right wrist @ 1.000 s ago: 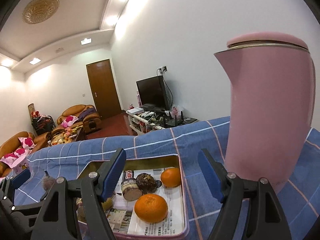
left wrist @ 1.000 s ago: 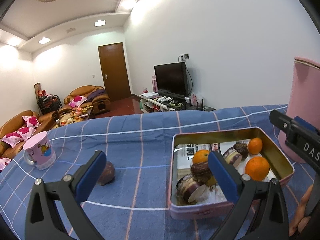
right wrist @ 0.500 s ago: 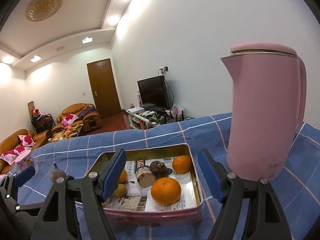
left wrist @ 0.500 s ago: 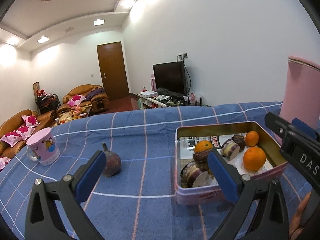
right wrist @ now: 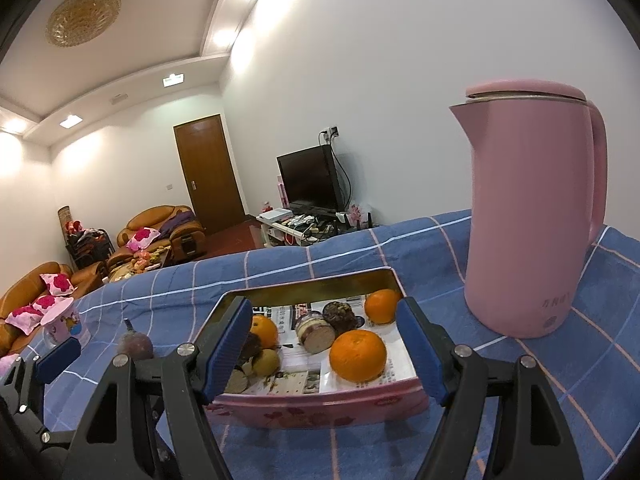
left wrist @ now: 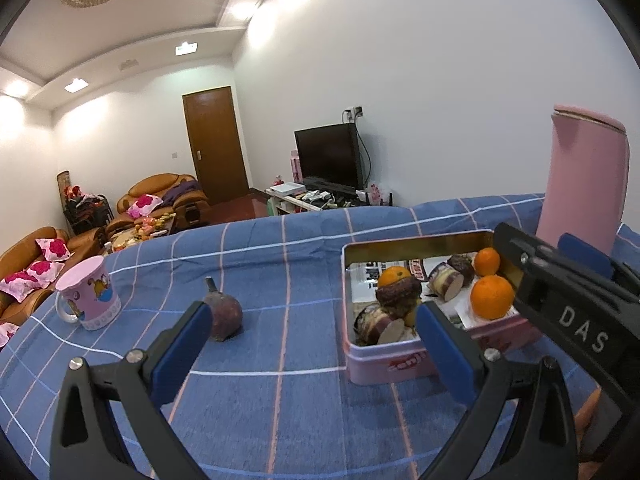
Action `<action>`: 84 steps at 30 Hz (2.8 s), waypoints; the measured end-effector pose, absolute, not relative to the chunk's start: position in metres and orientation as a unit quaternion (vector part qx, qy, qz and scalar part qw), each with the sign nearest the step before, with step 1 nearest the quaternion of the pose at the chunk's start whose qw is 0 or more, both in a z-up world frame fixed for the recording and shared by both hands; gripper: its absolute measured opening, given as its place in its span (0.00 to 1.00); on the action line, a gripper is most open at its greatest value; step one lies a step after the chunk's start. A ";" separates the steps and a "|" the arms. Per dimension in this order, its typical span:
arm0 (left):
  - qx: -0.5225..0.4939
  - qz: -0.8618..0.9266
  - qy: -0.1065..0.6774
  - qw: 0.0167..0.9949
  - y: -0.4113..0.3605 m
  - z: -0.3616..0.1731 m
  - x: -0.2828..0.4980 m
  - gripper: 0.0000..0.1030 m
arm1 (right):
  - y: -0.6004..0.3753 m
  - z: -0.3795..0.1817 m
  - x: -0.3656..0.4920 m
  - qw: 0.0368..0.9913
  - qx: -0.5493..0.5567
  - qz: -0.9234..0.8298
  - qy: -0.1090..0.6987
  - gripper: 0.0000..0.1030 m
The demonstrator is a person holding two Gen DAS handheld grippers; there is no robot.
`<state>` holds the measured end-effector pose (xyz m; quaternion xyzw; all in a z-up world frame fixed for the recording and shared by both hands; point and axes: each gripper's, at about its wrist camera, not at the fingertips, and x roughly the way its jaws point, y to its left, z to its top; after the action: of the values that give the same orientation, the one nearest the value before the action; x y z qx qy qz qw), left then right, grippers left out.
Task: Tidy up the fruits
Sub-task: 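Withdraw both open tools from the tin back toward the remaining fruit, then grasp the dark purple stemmed fruit with the right tool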
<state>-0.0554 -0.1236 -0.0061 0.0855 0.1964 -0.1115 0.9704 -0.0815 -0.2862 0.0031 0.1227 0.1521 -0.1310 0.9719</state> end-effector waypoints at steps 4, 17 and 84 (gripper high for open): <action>0.077 -0.117 0.207 0.968 -0.115 -0.007 -0.053 1.00 | -0.281 0.003 -0.081 0.973 0.119 -0.129 0.153 0.73; 0.068 -0.086 0.218 0.970 -0.078 -0.009 -0.037 1.00 | -0.256 0.000 -0.071 0.971 0.126 -0.115 0.168 0.73; 0.045 0.102 0.409 0.906 0.068 -0.057 0.078 1.00 | -0.093 -0.047 0.116 0.914 0.043 0.094 0.392 0.60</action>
<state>0.0785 0.0676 -0.0567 0.0445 0.4086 0.1019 0.9059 0.1160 -0.0926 -0.0468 0.0434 0.3922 0.0938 0.9141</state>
